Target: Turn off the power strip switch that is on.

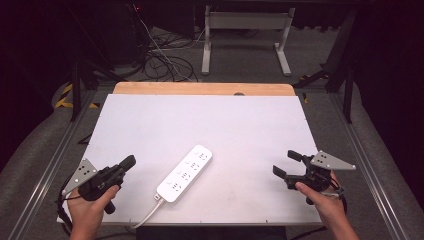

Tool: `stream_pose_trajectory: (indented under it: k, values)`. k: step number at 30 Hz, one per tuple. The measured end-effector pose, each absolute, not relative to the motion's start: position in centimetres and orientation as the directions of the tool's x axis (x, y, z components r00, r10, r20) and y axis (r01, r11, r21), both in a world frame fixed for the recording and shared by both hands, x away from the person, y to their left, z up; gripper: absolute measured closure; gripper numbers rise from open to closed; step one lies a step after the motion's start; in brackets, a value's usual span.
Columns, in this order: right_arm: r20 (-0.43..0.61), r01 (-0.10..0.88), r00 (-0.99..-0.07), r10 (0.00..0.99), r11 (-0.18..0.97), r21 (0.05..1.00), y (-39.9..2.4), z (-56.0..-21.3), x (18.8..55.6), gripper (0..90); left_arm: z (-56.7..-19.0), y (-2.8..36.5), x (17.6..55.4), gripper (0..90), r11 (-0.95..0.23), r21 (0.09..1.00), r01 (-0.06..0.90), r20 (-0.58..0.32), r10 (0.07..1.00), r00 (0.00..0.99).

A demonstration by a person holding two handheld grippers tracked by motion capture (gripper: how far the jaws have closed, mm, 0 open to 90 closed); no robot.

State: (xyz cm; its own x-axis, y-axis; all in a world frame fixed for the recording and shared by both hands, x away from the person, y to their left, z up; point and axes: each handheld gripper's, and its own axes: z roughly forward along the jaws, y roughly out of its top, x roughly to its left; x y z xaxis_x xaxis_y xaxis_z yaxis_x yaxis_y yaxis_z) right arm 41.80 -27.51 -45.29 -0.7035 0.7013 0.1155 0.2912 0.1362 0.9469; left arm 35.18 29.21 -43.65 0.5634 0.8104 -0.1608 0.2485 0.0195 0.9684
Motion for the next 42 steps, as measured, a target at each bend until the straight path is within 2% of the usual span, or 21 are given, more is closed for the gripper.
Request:
stream_pose_trajectory:
  k: [11, 26, 42]
  values:
    - [0.121, 0.299, -0.698, 0.706, 0.134, 0.945, -27.7, -45.3, 41.7, 15.3, -43.5, 28.6, 35.5, 90.0, -0.014, 0.964, 0.265, -0.149, 0.798, 0.584]
    - [0.115, 0.296, -0.699, 0.706, 0.139, 0.945, -27.6, -45.4, 41.6, 15.4, -43.5, 26.2, 35.9, 90.0, -0.149, 0.942, 0.302, -0.098, 0.735, 0.671]
    - [0.124, 0.306, -0.684, 0.718, 0.128, 0.943, -27.8, -45.4, 41.4, 15.5, -43.9, 24.8, 36.6, 90.0, -0.223, 0.919, 0.326, -0.084, 0.696, 0.713]
